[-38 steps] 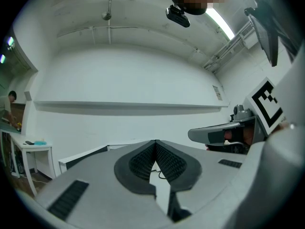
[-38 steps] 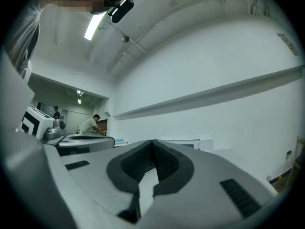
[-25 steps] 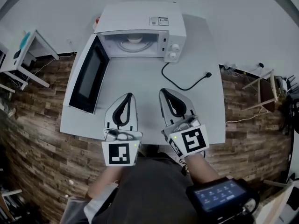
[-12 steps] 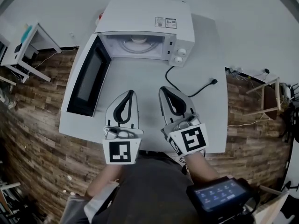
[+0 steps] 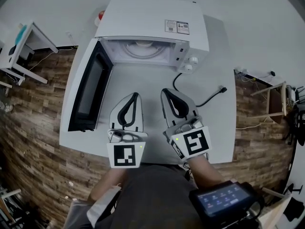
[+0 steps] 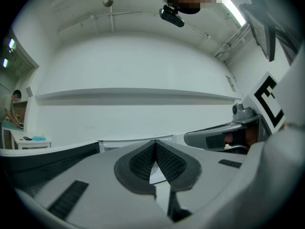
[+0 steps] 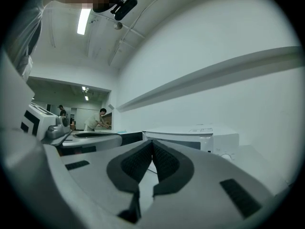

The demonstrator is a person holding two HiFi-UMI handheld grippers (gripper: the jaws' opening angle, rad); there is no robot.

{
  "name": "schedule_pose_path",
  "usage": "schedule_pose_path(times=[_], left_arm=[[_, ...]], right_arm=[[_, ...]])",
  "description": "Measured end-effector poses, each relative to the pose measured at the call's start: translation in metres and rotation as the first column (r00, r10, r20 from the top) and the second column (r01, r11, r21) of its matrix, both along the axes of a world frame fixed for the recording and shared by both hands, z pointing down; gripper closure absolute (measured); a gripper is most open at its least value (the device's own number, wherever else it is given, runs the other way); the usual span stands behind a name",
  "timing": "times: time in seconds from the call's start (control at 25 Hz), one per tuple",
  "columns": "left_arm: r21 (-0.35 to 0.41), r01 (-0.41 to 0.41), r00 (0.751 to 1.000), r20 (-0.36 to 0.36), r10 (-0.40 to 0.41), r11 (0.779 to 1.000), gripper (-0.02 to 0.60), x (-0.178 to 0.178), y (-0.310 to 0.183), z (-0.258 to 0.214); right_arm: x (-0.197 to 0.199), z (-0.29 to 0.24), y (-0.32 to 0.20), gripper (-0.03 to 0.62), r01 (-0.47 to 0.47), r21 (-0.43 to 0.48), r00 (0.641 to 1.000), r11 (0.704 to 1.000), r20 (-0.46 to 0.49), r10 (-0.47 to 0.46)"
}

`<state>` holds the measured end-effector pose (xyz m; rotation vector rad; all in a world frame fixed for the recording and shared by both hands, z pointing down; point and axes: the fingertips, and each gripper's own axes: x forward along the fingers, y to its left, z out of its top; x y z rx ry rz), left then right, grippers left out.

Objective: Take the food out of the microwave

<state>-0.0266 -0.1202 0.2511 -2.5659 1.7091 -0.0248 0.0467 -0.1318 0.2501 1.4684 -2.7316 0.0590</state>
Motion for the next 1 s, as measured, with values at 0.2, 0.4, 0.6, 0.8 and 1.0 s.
schedule_pose_path(times=[0.2,0.4,0.6,0.8,1.0], left_arm=[[-0.008,-0.008,1.000,0.008,0.008,1.000,0.574,-0.009,-0.026,0.016],[-0.040,-0.025,1.000,0.012,0.026,0.999,0.574,-0.017,-0.048,0.034],[-0.065,-0.027,1.000,-0.010,0.026,0.998,0.574,-0.023,-0.074,0.057],[-0.079,-0.035,0.999,-0.016,0.034,0.996,0.574,-0.027,-0.091,0.081],[-0.087,-0.045,0.999,-0.018,0.044,0.995,0.574,-0.030,-0.107,0.096]], right_arm=[[-0.010,0.018,-0.033,0.588,-0.024,-0.016,1.000,1.000,-0.019,0.024],[-0.018,0.038,-0.065,0.588,-0.059,-0.037,0.998,0.998,-0.037,0.058],[-0.026,0.065,-0.102,0.588,-0.080,-0.058,0.996,0.995,-0.050,0.077],[-0.033,0.090,-0.135,0.588,-0.101,-0.067,0.993,0.993,-0.060,0.097],[-0.035,0.102,-0.164,0.588,-0.121,-0.046,0.990,0.992,-0.081,0.117]])
